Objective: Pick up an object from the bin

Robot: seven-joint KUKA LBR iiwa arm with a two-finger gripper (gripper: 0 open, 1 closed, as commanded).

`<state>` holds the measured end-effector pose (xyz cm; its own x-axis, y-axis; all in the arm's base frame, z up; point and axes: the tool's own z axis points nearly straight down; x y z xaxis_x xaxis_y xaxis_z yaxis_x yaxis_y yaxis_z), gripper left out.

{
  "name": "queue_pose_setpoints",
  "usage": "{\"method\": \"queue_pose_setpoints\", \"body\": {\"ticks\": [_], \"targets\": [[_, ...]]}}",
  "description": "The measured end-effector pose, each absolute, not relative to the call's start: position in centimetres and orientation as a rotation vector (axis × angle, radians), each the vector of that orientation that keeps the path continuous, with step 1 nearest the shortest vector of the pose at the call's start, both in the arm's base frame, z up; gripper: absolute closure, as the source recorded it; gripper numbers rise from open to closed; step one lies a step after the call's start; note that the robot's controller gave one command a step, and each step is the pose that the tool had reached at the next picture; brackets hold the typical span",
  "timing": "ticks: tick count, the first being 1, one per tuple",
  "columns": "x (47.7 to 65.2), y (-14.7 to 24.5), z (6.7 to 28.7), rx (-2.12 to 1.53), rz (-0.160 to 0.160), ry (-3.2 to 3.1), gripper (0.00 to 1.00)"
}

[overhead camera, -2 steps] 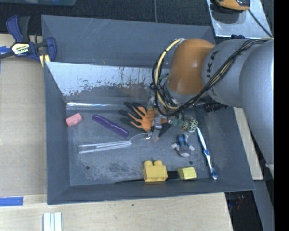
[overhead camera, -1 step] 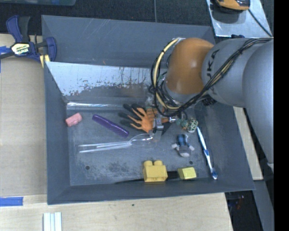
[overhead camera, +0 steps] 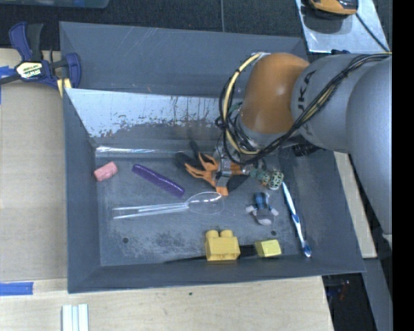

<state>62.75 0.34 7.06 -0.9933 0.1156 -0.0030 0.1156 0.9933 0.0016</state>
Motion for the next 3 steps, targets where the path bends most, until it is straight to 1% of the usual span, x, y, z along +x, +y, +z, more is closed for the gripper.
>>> {"method": "queue_pose_setpoints", "body": {"ticks": [1, 3], "targets": [[62.7, 0.3, 7.1, 0.181, 0.002, 3.133, 1.00], [62.7, 0.3, 10.6, 0.180, 0.003, 3.134, 1.00]]}}
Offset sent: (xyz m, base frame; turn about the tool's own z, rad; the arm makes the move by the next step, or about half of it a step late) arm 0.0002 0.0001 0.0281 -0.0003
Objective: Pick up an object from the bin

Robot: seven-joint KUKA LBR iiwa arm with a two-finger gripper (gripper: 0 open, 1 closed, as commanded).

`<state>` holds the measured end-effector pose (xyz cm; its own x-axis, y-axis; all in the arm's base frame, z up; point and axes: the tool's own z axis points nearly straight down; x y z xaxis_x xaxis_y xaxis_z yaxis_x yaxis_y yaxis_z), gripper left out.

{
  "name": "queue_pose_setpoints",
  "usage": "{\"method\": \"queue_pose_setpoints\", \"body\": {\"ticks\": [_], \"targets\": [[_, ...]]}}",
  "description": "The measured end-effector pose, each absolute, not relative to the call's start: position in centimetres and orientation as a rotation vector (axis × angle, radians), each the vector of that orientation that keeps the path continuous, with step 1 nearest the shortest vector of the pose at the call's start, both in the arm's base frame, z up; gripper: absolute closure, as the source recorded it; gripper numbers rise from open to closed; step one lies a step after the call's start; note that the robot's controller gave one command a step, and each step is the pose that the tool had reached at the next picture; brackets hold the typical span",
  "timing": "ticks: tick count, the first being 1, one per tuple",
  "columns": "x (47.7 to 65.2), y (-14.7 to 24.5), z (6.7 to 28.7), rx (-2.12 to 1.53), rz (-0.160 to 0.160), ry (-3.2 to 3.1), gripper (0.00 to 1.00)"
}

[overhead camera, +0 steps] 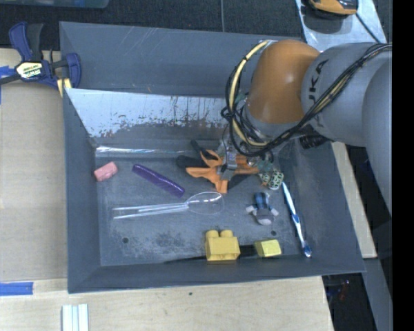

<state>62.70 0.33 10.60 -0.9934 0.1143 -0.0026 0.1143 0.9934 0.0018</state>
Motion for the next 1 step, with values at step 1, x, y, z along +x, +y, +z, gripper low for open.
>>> {"method": "queue_pose_setpoints", "body": {"ticks": [1], "targets": [[62.67, 0.30, 14.01, 0.179, 0.003, 3.134, 1.00]]}}
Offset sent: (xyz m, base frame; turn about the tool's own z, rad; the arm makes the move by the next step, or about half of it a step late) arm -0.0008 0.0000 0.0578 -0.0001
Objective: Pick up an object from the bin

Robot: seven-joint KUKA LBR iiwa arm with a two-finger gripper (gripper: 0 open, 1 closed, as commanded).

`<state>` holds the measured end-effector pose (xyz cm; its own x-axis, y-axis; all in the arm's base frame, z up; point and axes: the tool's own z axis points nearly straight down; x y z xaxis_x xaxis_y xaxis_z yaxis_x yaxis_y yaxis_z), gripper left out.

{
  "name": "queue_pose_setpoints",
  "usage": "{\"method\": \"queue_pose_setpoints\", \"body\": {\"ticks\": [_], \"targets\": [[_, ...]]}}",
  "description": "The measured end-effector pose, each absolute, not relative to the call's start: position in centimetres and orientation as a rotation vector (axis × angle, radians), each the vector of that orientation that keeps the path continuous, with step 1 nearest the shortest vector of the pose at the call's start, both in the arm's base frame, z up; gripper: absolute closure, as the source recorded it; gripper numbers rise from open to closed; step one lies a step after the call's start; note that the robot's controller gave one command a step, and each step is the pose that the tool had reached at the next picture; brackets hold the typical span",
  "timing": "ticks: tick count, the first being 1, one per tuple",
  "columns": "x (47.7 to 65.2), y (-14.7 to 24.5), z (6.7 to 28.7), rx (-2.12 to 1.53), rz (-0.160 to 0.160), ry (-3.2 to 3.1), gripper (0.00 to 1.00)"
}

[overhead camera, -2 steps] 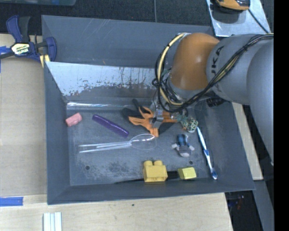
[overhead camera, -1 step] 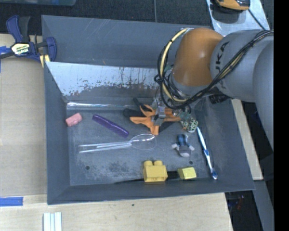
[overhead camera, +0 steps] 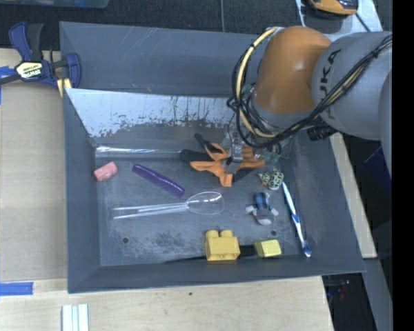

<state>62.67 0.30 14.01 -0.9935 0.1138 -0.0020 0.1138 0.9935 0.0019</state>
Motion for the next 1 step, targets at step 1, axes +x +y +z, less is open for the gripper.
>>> {"method": "queue_pose_setpoints", "body": {"ticks": [1], "targets": [[62.80, 0.28, 16.41, 0.178, 0.003, 3.129, 1.00]]}}
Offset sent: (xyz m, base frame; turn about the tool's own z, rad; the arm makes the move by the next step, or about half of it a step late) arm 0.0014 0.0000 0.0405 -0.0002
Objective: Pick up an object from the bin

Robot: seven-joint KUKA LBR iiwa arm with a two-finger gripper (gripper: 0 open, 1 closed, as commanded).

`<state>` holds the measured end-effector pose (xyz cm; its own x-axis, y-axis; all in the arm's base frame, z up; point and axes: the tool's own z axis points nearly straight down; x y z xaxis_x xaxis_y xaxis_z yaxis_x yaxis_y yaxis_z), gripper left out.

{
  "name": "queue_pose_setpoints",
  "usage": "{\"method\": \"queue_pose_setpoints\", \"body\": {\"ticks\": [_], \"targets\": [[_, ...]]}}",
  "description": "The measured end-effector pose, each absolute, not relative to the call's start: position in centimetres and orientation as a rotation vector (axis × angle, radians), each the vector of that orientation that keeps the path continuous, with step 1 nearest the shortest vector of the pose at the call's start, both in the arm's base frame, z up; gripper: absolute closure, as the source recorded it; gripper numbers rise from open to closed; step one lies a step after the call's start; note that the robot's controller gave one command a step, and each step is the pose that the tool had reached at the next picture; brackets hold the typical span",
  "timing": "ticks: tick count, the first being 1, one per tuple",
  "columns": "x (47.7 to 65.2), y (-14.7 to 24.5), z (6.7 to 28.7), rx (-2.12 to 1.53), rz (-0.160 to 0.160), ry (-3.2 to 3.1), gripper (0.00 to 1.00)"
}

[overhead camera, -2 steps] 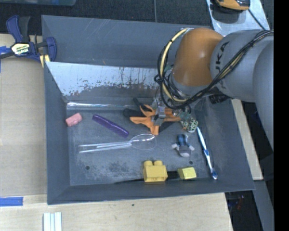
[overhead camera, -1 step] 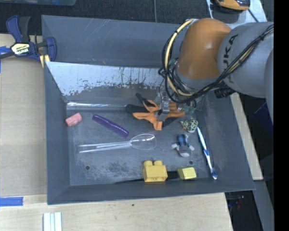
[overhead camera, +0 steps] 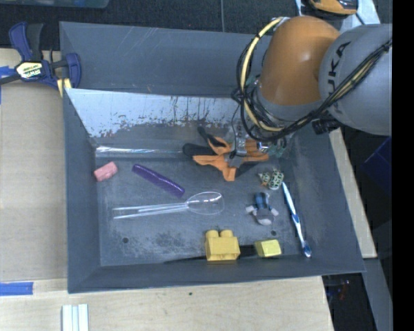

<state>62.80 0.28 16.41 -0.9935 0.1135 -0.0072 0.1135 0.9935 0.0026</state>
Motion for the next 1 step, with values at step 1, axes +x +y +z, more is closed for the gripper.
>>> {"method": "queue_pose_setpoints", "body": {"ticks": [1], "targets": [[62.86, 0.28, 17.82, 0.177, 0.004, 3.125, 1.00]]}}
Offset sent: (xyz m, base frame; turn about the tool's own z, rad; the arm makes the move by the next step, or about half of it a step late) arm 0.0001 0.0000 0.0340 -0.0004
